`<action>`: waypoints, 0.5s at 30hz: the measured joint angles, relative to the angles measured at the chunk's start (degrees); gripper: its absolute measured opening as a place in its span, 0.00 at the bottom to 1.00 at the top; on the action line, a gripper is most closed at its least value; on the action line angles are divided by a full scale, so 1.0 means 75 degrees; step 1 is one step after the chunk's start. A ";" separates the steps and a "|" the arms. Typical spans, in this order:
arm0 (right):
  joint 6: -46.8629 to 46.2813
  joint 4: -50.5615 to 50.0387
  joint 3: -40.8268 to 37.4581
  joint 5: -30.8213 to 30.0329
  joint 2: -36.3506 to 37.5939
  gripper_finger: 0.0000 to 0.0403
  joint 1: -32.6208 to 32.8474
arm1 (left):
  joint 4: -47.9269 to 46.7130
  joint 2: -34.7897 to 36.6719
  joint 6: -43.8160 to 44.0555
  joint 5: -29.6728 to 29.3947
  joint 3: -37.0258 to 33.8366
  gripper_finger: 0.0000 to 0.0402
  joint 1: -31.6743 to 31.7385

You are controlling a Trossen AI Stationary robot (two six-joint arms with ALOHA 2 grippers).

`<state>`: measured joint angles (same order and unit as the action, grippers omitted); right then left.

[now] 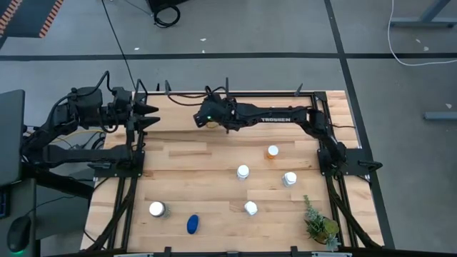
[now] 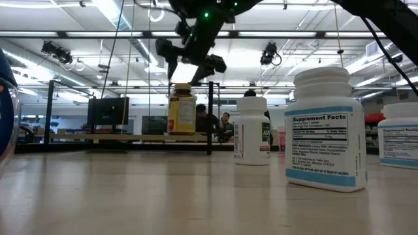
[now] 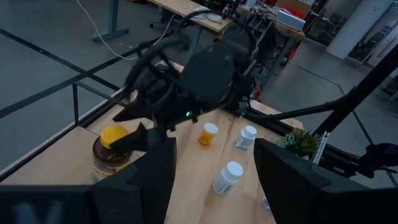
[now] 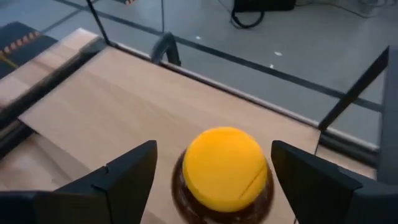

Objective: Pick and place medicine bottles onto shelf by color
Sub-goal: Put the yellow medicine bottle on the shelf

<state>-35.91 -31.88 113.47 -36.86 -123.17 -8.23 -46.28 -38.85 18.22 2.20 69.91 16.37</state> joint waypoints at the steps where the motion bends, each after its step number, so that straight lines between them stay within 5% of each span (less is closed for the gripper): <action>1: 0.0085 -0.0082 0.0000 0.0082 0.0114 0.80 0.0016 | 0.0003 0.0000 -0.0033 -0.0003 0.0000 0.56 0.0000; 7: 0.0550 -0.0408 0.0006 0.0257 0.0722 0.80 0.0171 | -0.0045 -0.0018 -0.0470 -0.0114 0.0000 0.55 0.0009; 15: 0.0459 -0.1958 0.0006 0.0601 0.2041 0.80 0.0403 | -0.0420 -0.1050 -0.1176 -0.1357 0.0000 0.60 0.0025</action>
<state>-32.47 -46.57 113.51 -32.36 -107.86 -5.21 -49.43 -46.73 9.40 -7.98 69.91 16.56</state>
